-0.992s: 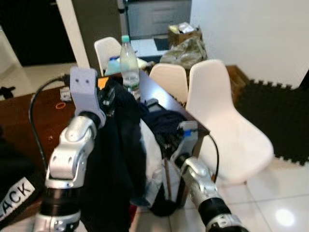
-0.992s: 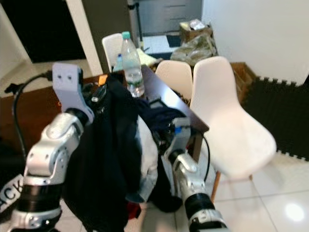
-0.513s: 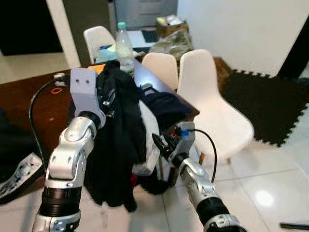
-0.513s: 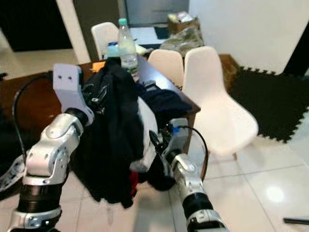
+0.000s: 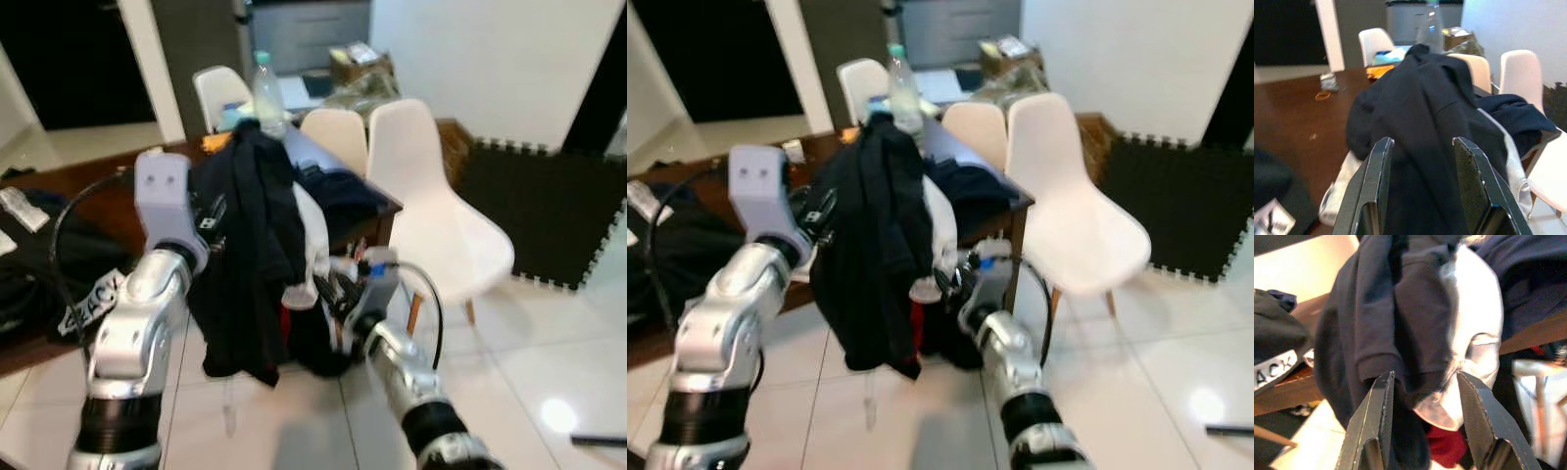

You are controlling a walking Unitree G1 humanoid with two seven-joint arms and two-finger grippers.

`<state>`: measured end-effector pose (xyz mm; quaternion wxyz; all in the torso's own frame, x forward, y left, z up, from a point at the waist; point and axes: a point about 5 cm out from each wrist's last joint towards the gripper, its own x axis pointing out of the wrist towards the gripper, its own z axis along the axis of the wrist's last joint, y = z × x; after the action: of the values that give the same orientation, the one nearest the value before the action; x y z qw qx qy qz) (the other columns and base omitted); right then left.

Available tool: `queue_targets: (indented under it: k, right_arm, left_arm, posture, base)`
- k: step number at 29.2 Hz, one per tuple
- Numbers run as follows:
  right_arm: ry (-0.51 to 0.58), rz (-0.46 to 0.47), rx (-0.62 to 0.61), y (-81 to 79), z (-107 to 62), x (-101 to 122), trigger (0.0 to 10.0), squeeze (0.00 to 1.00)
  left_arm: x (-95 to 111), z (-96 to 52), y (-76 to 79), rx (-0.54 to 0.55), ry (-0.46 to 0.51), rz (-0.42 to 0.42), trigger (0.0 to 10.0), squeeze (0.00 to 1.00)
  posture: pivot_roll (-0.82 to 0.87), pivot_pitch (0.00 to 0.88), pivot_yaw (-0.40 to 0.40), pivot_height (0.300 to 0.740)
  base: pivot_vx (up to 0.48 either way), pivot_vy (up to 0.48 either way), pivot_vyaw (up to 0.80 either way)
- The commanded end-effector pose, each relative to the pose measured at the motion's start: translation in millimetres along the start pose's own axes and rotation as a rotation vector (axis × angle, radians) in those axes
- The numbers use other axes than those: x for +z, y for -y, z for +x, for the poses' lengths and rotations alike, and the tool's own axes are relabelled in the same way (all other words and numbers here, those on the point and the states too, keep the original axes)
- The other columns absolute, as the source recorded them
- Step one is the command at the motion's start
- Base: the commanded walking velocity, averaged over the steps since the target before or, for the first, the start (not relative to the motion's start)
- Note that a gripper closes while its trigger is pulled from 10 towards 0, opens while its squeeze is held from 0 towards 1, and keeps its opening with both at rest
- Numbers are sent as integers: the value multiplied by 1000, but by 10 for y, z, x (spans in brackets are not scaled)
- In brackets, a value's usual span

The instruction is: Hang hanger

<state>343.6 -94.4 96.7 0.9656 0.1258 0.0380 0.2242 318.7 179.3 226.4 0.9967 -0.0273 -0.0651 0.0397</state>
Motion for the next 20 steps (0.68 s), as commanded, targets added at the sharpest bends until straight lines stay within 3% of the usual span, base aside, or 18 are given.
queue_targets:
  k: [1, 4, 9, 13, 20]
  right_arm:
    - [-15, -8, 2, 8, -8, -18, 10000, 0]
    - [-30, -27, 29, -20, -1, -31, 10000, 0]
    - [-39, -44, 63, -64, 25, -30, 10000, 0]
    - [-40, -44, 70, -73, 29, -31, 10000, 0]
    - [-38, -33, 73, -71, 27, -31, 10000, 0]
  left_arm:
    - [-92, 1, -7, 15, -49, -33, 10000, 0]
    - [-139, -21, -88, 69, -70, -43, 10000, 0]
    - [-190, -66, -194, 148, -106, -49, 10000, 0]
    - [-200, -86, -201, 136, -105, -49, 10000, 0]
    - [-152, -134, -137, 81, -55, 75, 10000, 0]
  posture:
    - [157, 12, 18, 740]
    - [162, 13, 11, 740]
    - [167, 14, 2, 740]
    - [167, 14, 2, 740]
    - [169, 8, -2, 740]
  base:
    - [0, 0, 0]
    - [0, 0, 144]
    - [0, 0, 800]
    - [0, 0, 800]
    - [0, 0, 800]
